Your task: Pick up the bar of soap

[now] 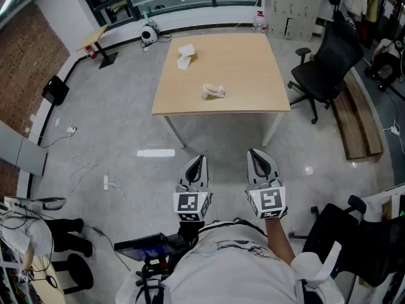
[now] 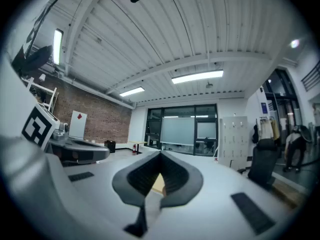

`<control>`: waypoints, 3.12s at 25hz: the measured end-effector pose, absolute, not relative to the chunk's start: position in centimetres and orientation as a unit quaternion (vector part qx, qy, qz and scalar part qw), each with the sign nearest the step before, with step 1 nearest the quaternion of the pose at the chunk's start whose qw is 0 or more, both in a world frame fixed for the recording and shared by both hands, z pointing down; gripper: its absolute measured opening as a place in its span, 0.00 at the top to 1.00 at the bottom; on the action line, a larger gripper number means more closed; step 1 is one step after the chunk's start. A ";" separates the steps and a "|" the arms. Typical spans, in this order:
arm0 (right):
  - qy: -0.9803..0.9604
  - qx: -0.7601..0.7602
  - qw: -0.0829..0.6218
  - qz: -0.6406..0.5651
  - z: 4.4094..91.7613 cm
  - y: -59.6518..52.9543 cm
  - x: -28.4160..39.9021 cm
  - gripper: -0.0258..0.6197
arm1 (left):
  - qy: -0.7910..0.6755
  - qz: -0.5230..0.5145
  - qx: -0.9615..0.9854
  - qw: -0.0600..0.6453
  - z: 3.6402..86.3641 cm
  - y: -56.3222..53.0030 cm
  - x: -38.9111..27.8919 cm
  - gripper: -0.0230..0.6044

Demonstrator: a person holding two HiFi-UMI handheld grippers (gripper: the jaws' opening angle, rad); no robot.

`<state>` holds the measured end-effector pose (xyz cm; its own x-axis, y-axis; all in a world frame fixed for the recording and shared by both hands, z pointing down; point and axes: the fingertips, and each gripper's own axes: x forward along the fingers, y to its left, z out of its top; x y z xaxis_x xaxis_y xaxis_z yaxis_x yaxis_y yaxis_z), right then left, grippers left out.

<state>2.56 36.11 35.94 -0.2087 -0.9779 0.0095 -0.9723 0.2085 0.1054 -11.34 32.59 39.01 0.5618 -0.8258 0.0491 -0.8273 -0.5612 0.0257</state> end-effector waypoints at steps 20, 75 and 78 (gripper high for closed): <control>-0.815 0.577 0.047 0.007 39.2 36.2 4.6 0.95 | -0.513 0.043 0.857 0.042 41.2 33.3 -10.0 0.96; -0.860 0.488 0.116 0.090 47.4 -9.1 8.1 0.95 | -0.506 0.124 0.846 0.109 48.3 -11.4 -2.3 0.96; -0.864 0.477 0.126 0.103 48.7 -10.0 8.1 0.95 | -0.508 0.136 0.841 0.123 49.7 -12.1 -2.4 0.96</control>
<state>8.13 -10.02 48.71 -0.5135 -0.7978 0.3160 -0.8499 0.5237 -0.0587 -2.42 -12.07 49.66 0.4461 -0.8219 0.3541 -0.8889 -0.4531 0.0682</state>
